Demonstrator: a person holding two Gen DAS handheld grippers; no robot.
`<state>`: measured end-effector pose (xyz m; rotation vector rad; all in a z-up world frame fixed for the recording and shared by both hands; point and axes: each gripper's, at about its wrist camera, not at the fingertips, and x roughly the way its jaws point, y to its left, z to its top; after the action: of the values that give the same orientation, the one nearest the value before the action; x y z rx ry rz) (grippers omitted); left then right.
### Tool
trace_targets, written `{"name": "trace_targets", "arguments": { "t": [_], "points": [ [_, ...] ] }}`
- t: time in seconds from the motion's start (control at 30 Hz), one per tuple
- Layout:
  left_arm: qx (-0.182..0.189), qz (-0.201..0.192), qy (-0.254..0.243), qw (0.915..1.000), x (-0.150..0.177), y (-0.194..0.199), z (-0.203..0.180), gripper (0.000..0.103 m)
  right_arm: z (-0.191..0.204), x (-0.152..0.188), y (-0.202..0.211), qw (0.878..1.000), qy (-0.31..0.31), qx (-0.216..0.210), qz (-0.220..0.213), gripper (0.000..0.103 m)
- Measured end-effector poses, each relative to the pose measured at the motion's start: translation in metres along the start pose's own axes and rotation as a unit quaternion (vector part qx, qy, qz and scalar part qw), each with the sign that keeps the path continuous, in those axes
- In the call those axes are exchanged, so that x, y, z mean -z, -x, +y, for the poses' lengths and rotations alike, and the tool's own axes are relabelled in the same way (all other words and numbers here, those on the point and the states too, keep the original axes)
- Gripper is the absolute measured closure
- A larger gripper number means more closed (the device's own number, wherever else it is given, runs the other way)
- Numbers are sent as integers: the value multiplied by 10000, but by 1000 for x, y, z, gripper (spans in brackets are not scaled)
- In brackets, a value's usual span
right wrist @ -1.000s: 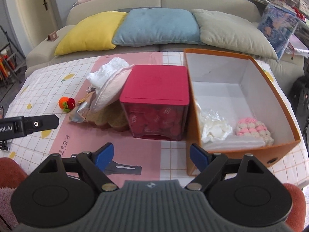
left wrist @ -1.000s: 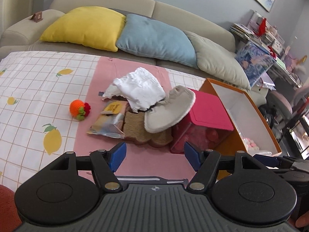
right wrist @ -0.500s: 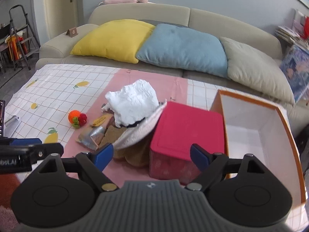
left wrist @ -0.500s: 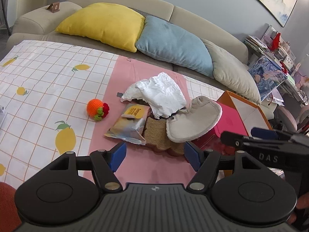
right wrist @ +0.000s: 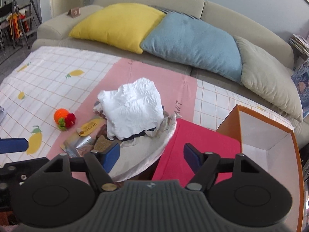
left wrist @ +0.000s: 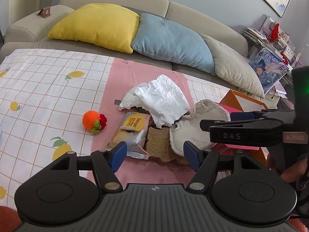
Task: Organize soft objects
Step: 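Grasp the beige round pad with the right gripper, then grasp the white crumpled cloth with the left gripper while the right gripper lifts the pad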
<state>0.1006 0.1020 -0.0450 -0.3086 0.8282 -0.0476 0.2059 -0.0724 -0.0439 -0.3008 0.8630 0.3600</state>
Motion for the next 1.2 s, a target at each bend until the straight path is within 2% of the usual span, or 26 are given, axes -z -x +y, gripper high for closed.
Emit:
{"name": "trace_targets", "arguments": {
  "t": [0.07, 0.1, 0.2, 0.23, 0.27, 0.33, 0.43, 0.53, 0.67, 0.77, 0.87, 1.0, 1.13, 1.2],
  "points": [
    [-20, 48, 25, 10000, -2, -3, 2, 24, 1, -2, -9, 9999, 3, -21, 122, 38],
    [-33, 71, 25, 10000, -3, -5, 3, 24, 1, -2, -13, 9999, -4, -50, 163, 37],
    [-42, 139, -46, 9999, -7, -12, 3, 24, 7, -5, -16, 9997, 204, 71, 78, 50],
    [-35, 160, -91, 9998, -10, -15, 3, 24, 8, -6, -16, 9996, 254, 63, 46, 61],
    [-27, 175, -146, 9997, -12, -17, 2, 24, 9, -8, -16, 9995, 296, 56, 11, 79],
    [4, 190, -284, 9994, -17, -23, -1, 24, 9, -11, -18, 9995, 309, -62, 61, 97],
    [34, 183, -430, 9989, -26, -33, -4, 24, 2, -17, -13, 9996, 187, -195, -51, 99],
    [63, 161, -507, 9986, -37, -43, -4, 24, -11, -27, 5, 9989, -24, -328, -347, 100],
    [87, 153, -570, 9982, -57, -70, -2, 17, -29, -45, 26, 9958, -217, -279, -844, 100],
    [108, 206, -437, 9988, -69, -98, 6, 15, -44, -60, 25, 9931, -456, -248, -1054, 100],
    [75, 252, -253, 9993, -77, -125, 14, 14, -54, -69, 10, 9919, -724, -243, -1018, 100],
    [146, 496, -4, 9987, -80, -155, 22, 14, -63, -70, -19, 9905, -1118, -269, -750, 100],
    [133, 645, 112, 9978, -77, -172, 26, 14, -63, -68, -33, 9889, -1305, -345, -622, 100],
    [195, 643, 240, 9975, -77, -177, 28, 10, -62, -66, -35, 9889, -1313, -377, -589, 100]
  ]
}}
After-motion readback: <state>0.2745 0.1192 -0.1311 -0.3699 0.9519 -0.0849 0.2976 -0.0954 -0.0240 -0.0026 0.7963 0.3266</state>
